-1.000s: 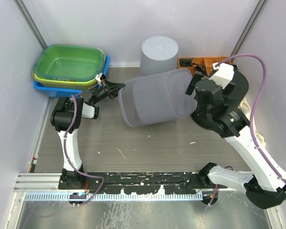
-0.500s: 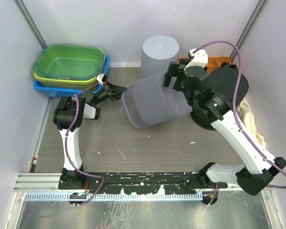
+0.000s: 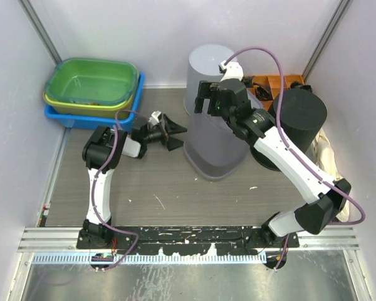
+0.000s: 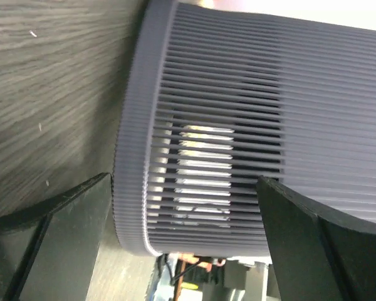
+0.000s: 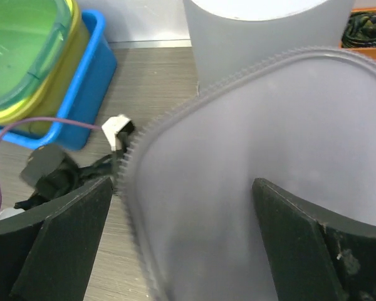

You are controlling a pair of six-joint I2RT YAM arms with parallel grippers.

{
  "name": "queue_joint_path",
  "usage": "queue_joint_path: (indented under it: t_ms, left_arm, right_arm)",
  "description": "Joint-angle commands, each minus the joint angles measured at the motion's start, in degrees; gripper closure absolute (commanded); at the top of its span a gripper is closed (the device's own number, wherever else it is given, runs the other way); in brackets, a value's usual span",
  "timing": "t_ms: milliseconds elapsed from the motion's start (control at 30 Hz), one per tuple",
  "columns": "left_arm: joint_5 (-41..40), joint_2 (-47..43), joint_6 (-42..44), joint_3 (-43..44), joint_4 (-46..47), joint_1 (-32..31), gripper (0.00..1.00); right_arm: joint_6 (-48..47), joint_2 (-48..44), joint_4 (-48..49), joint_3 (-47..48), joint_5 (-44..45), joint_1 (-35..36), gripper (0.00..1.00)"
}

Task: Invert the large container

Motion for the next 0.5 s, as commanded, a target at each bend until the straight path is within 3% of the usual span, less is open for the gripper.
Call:
queue_joint_path:
  t_ms: [0, 100, 167, 267, 467]
  left_arm:
    - [-3.5, -1.0, 15.4, 5.9, -52.2, -4.0, 0.01]
    - [-9.6, -3.3, 32.5, 16.4, -76.4, -7.3, 0.01]
    - [-13.7, -4.7, 39.7, 20.7, -84.9, -8.4, 0.02]
    - [-15.7, -8.0, 43.3, 20.9, -87.8, -8.8, 0.01]
    - [-16.6, -12.6, 44.3, 17.6, -84.5, -10.7, 0.02]
  right_arm:
    - [0.5, 0.7, -2.9, 2.6, -3.2, 0.4, 0.00]
    - [0.4, -0.6, -3.6, 2.5, -2.5, 0.4, 0.00]
    - [0.4, -2.2, -5.0, 2.3, -2.1, 0.4, 0.00]
    - [0.9, -5.1, -7.2, 1.8, -1.8, 0.4, 0.00]
    - [3.8, -12.2, -13.7, 0.0, -3.2, 0.4, 0.00]
